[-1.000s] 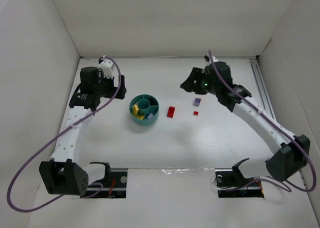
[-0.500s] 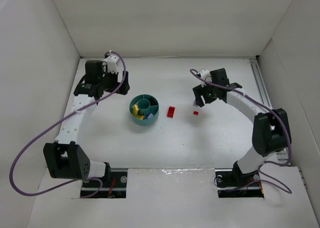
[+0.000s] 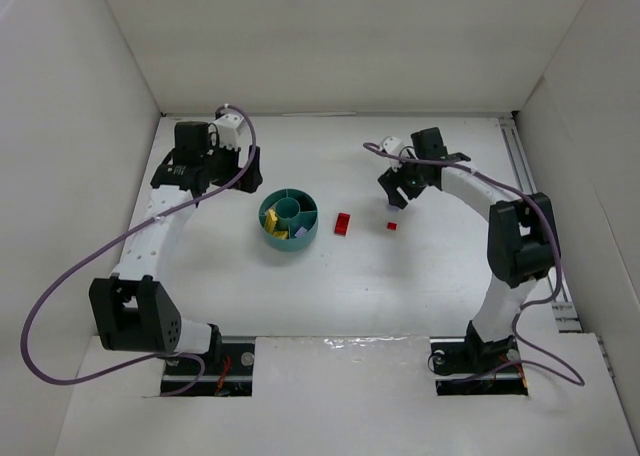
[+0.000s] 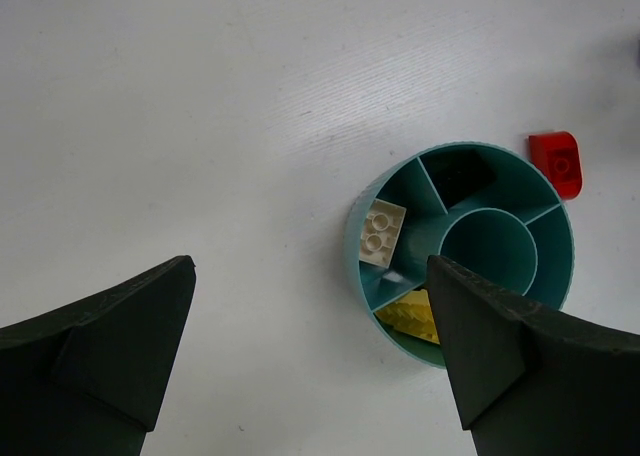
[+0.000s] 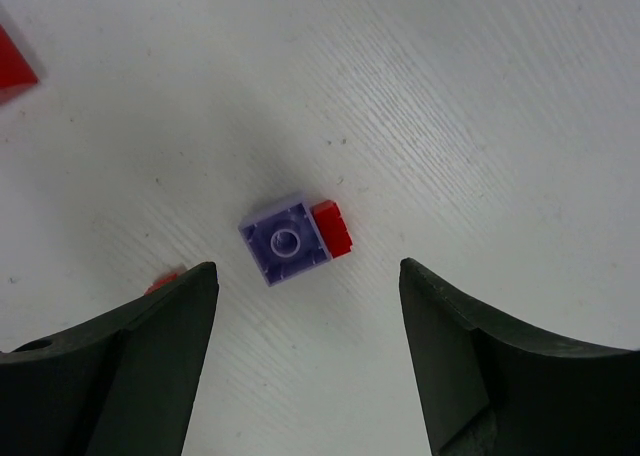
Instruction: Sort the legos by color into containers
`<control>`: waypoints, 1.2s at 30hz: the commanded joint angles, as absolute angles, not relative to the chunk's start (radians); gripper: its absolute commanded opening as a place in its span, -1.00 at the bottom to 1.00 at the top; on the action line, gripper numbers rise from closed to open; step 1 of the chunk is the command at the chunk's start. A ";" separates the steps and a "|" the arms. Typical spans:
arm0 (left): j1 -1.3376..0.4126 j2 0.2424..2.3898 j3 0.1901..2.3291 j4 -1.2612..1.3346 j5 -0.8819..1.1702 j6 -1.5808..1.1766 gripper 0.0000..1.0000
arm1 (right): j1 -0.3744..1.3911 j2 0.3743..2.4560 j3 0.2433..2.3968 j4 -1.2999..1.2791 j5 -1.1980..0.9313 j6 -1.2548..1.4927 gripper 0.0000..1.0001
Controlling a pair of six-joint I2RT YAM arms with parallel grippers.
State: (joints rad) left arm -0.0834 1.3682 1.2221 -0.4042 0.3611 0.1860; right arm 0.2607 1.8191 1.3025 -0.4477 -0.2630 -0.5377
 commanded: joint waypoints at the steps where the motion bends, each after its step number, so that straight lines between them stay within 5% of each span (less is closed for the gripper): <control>1: -0.084 1.368 1.267 -0.408 0.380 0.210 0.99 | 0.285 1.851 1.391 -0.491 -0.296 -0.588 0.56; 20: -0.064 1.407 1.285 -0.417 0.391 0.219 0.99 | 0.318 1.947 1.439 -0.565 -0.262 -0.618 0.42; 29: -0.064 1.416 1.295 -0.417 0.391 0.219 0.99 | 0.318 1.921 1.430 -0.565 -0.271 -0.618 -0.36; 36: -0.064 1.425 1.295 -0.399 0.391 0.209 0.99 | 0.318 1.783 1.420 -0.639 -0.368 -0.511 -0.64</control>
State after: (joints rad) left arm -0.0696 1.4277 1.2465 -0.4168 0.3740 0.2085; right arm 0.3138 1.9095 1.3991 -0.6010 -0.2897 -0.5751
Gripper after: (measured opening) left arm 0.993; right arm 0.391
